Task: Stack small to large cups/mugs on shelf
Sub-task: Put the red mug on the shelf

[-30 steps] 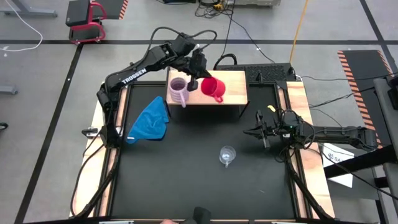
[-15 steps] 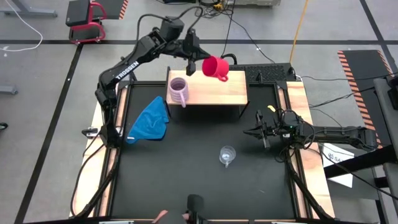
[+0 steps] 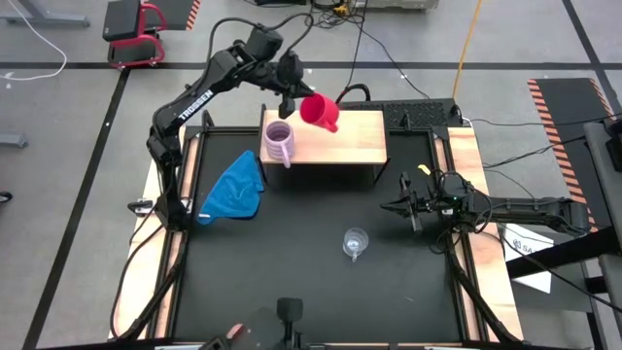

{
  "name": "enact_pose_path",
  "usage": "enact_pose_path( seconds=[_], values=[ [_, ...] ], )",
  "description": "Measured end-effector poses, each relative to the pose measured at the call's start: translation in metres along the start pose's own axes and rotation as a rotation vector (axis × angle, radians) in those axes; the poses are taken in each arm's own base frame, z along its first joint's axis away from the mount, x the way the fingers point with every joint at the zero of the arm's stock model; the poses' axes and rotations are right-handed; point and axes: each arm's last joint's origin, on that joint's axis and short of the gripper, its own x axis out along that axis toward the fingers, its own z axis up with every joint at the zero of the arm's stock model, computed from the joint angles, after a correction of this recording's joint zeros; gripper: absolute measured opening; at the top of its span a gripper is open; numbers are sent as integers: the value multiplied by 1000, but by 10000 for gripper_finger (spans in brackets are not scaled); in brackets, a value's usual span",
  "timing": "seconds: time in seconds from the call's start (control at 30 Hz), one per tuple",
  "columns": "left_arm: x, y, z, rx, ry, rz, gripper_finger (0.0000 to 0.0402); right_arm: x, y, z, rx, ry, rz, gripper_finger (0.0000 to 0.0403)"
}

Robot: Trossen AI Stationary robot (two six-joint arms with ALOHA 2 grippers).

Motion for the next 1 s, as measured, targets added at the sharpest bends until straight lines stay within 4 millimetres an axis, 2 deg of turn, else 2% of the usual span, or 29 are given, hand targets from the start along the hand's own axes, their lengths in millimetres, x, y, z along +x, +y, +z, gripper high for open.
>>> enact_pose_path(
  seconds=[0.2, 0.47, 0.67, 1.0],
  values=[
    [19, 5, -16, -4, 90, -35, 1, 0, 0, 0, -1, 0, 0, 0],
    [55, 7, -38, 19, 203, -93, 1, 0, 0, 0, -2, -1, 0, 0],
    [58, 0, -36, 87, 253, -78, 1, 0, 0, 0, -2, -2, 0, 0],
    [58, -4, -37, 92, 282, -87, 1, 0, 0, 4, -16, -38, 4, 0]
  ],
)
